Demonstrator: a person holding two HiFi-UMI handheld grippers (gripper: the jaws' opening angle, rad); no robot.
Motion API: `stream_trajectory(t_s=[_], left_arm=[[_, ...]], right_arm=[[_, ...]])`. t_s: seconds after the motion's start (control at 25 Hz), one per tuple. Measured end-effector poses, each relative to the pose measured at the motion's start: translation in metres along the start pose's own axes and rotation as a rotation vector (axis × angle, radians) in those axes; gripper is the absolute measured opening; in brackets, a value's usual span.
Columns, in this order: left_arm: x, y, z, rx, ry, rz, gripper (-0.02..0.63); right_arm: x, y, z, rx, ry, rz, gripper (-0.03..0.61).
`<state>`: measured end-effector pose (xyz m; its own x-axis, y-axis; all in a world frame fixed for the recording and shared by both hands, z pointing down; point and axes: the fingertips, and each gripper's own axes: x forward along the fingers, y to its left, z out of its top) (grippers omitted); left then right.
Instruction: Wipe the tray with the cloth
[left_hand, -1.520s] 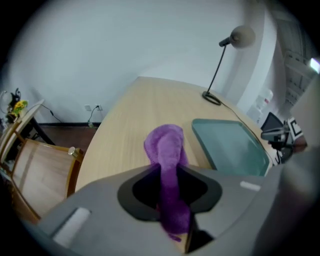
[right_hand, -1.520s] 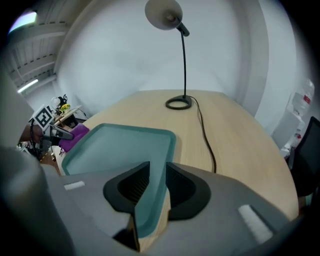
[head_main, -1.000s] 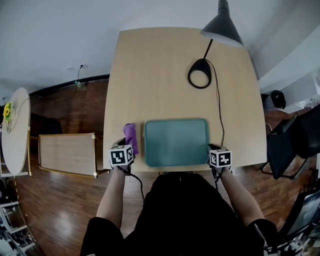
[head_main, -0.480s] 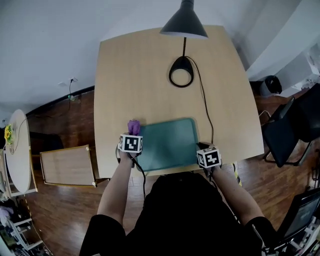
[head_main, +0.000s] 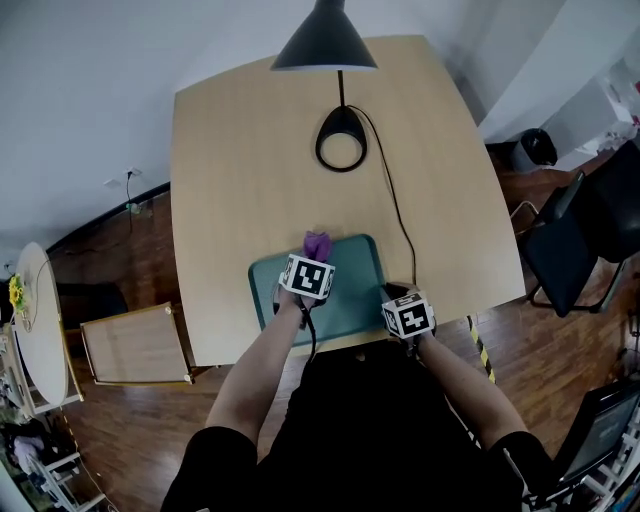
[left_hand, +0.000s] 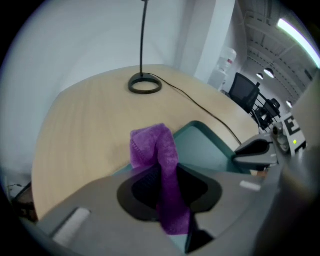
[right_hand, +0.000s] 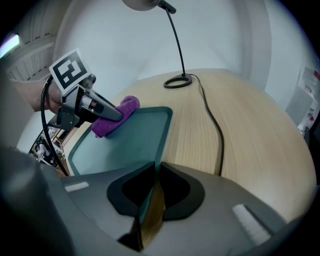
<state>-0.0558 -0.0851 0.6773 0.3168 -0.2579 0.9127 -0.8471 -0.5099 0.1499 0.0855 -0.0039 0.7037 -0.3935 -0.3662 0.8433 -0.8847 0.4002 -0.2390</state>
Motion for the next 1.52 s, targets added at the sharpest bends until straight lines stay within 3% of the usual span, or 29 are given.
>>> stream_trajectory(t_s=[0.16, 0.28, 0.36, 0.48, 0.76, 0.92, 1.08, 1.24, 1.36, 1.52], left_arm=[[0.017, -0.051, 0.021, 0.081, 0.015, -0.100, 0.112], [0.029, -0.074, 0.035, 0.120, 0.003, -0.126, 0.113], [0.031, -0.093, 0.040, 0.073, 0.020, -0.186, 0.114], [0.035, -0.129, 0.046, -0.083, 0.025, -0.322, 0.115], [0.019, -0.108, 0.034, -0.237, -0.065, -0.352, 0.115], [-0.010, -0.053, 0.005, -0.311, -0.130, -0.267, 0.115], [-0.041, 0.019, -0.047, -0.304, -0.133, -0.064, 0.115], [-0.071, 0.074, -0.099, -0.420, -0.131, 0.045, 0.115], [-0.092, 0.098, -0.120, -0.454, -0.139, 0.113, 0.115], [-0.099, 0.108, -0.131, -0.434, -0.123, 0.165, 0.115]], right_arm=[[-0.001, 0.002, 0.000, 0.002, -0.003, 0.000, 0.037], [0.000, 0.002, -0.004, 0.006, 0.005, 0.004, 0.037], [-0.001, 0.002, -0.004, 0.006, 0.003, 0.008, 0.037], [-0.006, 0.000, 0.000, 0.007, -0.008, 0.009, 0.037], [-0.002, -0.002, -0.004, -0.013, 0.013, 0.021, 0.038], [-0.001, -0.004, -0.004, -0.030, 0.019, 0.016, 0.040], [0.001, -0.006, -0.005, -0.045, 0.029, 0.008, 0.041], [0.002, -0.006, -0.004, -0.051, 0.028, -0.001, 0.043], [0.003, -0.007, -0.002, -0.060, 0.037, -0.004, 0.043], [0.004, -0.008, -0.001, -0.060, 0.039, -0.007, 0.043]])
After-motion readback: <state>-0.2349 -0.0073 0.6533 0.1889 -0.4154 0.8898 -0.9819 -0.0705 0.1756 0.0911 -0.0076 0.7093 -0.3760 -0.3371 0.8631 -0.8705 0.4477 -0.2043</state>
